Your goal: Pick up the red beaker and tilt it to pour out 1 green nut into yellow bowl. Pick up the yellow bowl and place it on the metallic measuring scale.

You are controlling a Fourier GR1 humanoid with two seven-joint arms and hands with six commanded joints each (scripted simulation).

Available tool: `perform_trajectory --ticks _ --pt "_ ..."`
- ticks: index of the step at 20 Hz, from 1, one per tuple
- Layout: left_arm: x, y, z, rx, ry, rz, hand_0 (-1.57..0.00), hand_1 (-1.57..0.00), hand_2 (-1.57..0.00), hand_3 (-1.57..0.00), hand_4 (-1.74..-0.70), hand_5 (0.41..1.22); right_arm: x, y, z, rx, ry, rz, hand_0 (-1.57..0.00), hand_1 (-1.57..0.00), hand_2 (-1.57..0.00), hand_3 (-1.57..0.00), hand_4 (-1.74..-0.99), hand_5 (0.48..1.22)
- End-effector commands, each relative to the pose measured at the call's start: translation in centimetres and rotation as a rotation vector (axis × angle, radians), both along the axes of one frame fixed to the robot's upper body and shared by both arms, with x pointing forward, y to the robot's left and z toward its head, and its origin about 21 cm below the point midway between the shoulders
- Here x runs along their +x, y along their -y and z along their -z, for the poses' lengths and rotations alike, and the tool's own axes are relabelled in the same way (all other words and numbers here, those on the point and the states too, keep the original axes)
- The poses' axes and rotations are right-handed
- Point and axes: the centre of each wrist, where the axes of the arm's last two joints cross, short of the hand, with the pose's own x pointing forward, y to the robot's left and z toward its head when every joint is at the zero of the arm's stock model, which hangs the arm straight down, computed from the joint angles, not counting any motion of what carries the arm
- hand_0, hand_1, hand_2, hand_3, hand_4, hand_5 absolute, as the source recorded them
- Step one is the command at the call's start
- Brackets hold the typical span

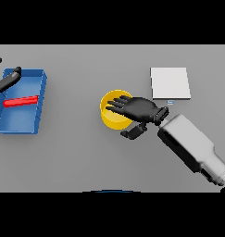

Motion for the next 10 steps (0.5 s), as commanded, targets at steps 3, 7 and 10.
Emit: perform_trajectory --ticks 3,7,10 --pt "-0.3 0.0 0.3 0.005 -0.002 0.008 0.0 0.0 0.0 0.0 -0.8 0.702 0.5 -1.0 0.3 -0.071 -0.024 -0.009 0.0 0.0 0.0 0.0 -1.168 0.673" --pt "0.0 0.1 0.3 0.006 -0.003 0.01 0.0 0.0 0.0 0.0 -0.8 0.703 1.1 -1.3 0.9 -0.123 -0.057 -0.023 0.0 0.0 0.0 0.0 -1.184 0.676" --pt "0.0 -0.4 0.4 0.023 -0.015 0.002 0.0 0.0 0.0 0.0 -0.79 0.711 1.4 -1.6 1.5 -0.142 -0.069 -0.006 0.0 0.0 0.0 -0.02 -1.195 0.708"
